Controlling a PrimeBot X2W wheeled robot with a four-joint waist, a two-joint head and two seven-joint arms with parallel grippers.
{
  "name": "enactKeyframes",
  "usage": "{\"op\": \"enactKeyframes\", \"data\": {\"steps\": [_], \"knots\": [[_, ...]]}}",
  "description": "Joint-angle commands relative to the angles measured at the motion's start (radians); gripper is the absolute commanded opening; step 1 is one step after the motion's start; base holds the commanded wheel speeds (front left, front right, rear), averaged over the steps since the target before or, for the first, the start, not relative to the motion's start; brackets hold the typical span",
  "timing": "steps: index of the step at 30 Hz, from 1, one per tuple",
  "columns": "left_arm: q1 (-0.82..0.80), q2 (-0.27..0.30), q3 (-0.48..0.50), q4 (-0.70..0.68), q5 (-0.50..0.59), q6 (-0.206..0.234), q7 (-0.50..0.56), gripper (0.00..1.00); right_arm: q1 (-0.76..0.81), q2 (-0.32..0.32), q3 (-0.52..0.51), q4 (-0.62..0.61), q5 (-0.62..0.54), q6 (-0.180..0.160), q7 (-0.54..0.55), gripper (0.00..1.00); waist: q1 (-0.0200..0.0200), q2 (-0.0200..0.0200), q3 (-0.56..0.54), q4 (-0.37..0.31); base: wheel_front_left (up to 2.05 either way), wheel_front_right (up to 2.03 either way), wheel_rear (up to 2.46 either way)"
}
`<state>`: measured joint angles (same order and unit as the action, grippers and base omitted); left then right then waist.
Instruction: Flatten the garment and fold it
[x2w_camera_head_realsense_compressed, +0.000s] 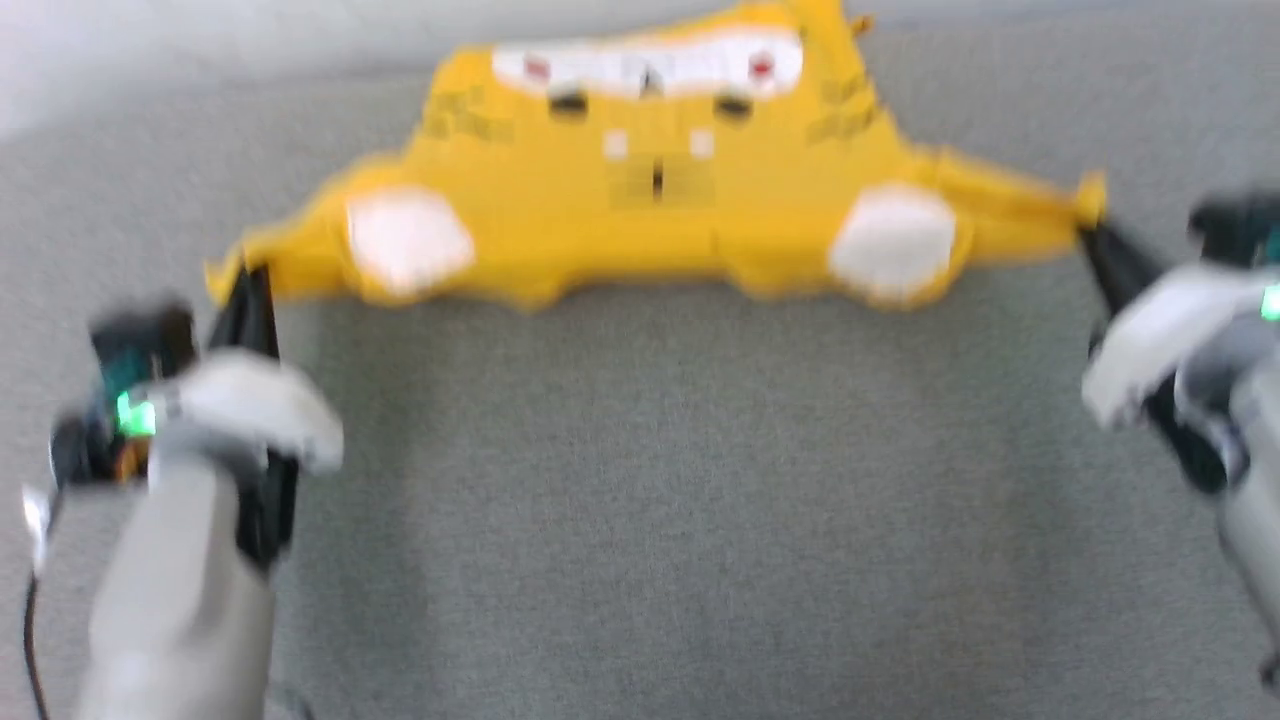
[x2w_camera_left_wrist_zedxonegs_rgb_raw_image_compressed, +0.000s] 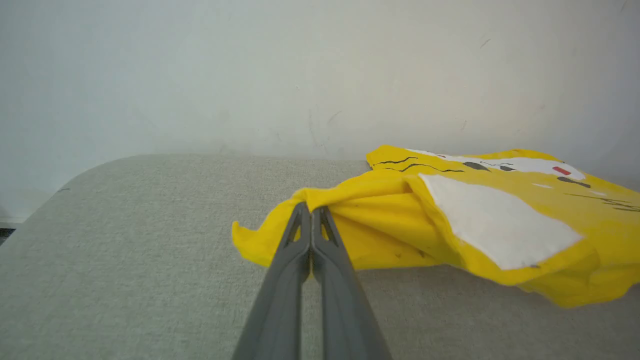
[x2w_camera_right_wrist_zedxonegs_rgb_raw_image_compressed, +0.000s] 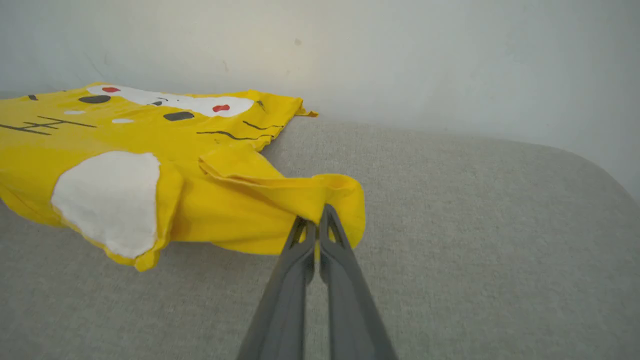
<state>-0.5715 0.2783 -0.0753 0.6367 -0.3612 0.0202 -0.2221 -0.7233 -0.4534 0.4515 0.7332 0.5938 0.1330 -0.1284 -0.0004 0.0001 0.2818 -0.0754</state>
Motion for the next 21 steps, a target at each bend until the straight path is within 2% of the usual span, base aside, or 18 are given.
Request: {"op": "enactKeyframes", "data": {"steps": [1, 7, 10, 15, 21], "knots": [[0.086, 0.010, 0.012, -0.069, -0.007, 0.023, 0.016, 0.00, 0.066, -0.014, -0.012, -0.042, 0.002, -0.002, 0.022, 0.00, 0.0004, -0.0001, -0.143, 0.000, 0.00, 0.00, 0.00], [0.458, 0.028, 0.040, -0.466, -0.013, 0.139, 0.180, 0.00, 0.392, -0.034, -0.184, -0.299, -0.041, -0.002, 0.162, 0.00, 0.0004, -0.0001, -0.225, -0.005, 0.00, 0.00, 0.00], [0.611, 0.037, 0.051, -0.641, -0.006, 0.196, 0.267, 0.00, 0.566, -0.001, -0.311, -0.449, -0.087, -0.002, 0.255, 0.00, 0.0004, -0.0001, -0.238, -0.007, 0.00, 0.00, 0.00], [0.808, 0.034, 0.055, -0.819, 0.002, 0.267, 0.377, 0.00, 0.823, 0.136, -0.496, -0.670, -0.173, -0.002, 0.392, 0.00, 0.0004, -0.0001, -0.243, 0.000, 0.00, 0.00, 0.00], [0.945, 0.002, 0.038, -0.847, -0.020, 0.299, 0.440, 0.00, 1.026, 0.286, -0.621, -0.790, -0.266, -0.002, 0.496, 0.00, 0.0004, -0.0001, -0.236, 0.020, 0.00, 0.00, 0.00]]}}
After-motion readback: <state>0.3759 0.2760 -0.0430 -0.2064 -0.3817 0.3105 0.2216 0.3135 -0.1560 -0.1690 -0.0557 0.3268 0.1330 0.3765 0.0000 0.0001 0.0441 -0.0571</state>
